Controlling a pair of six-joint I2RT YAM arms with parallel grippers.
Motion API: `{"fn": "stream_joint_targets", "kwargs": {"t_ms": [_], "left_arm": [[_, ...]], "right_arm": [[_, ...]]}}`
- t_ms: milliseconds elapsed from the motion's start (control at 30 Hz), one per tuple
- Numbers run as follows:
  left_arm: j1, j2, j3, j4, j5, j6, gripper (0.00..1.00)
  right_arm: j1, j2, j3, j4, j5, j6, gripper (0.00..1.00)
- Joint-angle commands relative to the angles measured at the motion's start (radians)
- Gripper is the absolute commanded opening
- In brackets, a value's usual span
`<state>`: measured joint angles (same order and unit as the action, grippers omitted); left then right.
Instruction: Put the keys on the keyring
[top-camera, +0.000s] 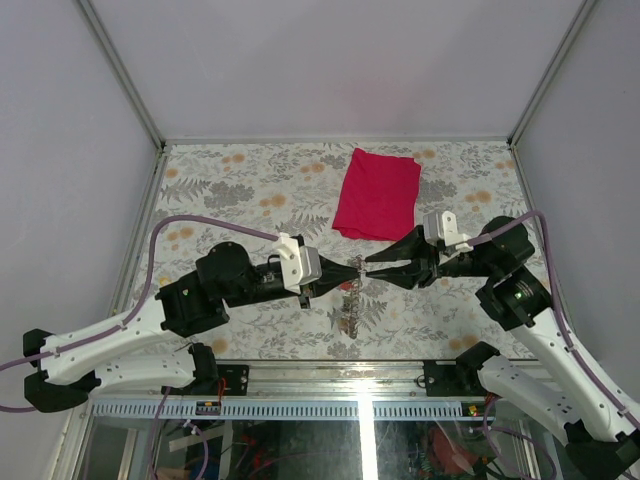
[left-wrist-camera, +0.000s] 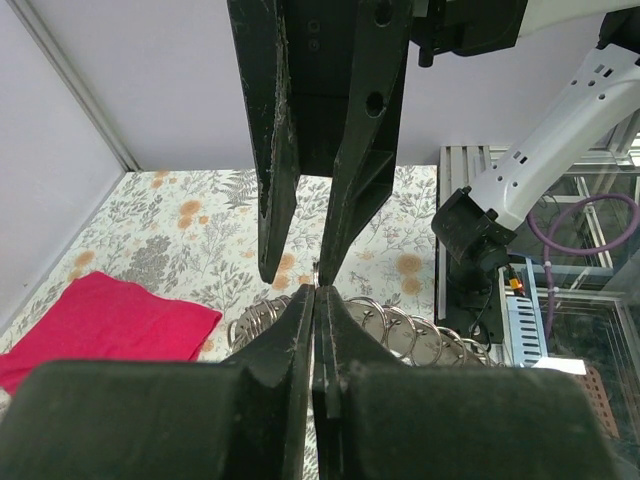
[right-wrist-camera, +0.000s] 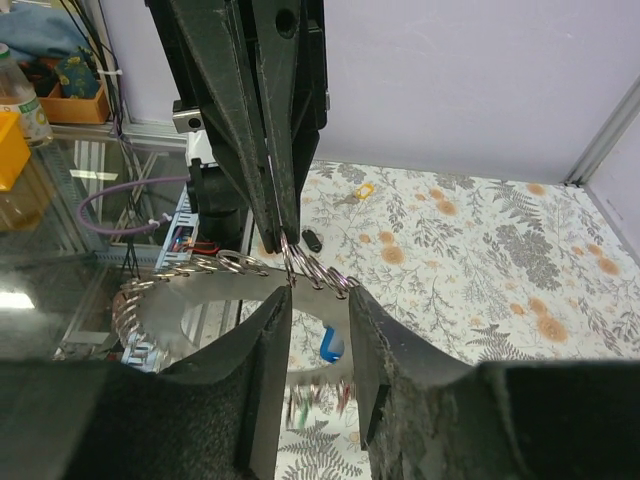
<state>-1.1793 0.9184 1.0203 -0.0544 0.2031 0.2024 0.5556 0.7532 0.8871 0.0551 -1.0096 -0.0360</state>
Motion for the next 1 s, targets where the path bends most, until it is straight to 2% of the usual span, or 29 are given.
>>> {"fn": "stream_joint_targets", "kwargs": {"t_ms": [0,467,733,967], "left_arm": [[-0.005,-0.027,0.015,0.128,0.01,-0.008,0.0],[-0.006,-0.029,0.0,0.17,-0.032,-0.017,0.0],[-0.006,-0.027,-0.003,0.187,-0.045,-0.022,0.0],[-0.006,-0.022,-0.005,0.189,-0.051,-0.024,0.0]], "right_arm": [[-0.002,0.009,-0.001,0.136,-0.037,0.053,0.35],[0.0,0.005,-0.045,0.275,-0.065,0.162,0.3],[0.0,0.021,-0.06,0.379,-0.083,0.243,0.22],[0.007,0.022,-0.074,0.441,-0.084,0.283,0.24]]}}
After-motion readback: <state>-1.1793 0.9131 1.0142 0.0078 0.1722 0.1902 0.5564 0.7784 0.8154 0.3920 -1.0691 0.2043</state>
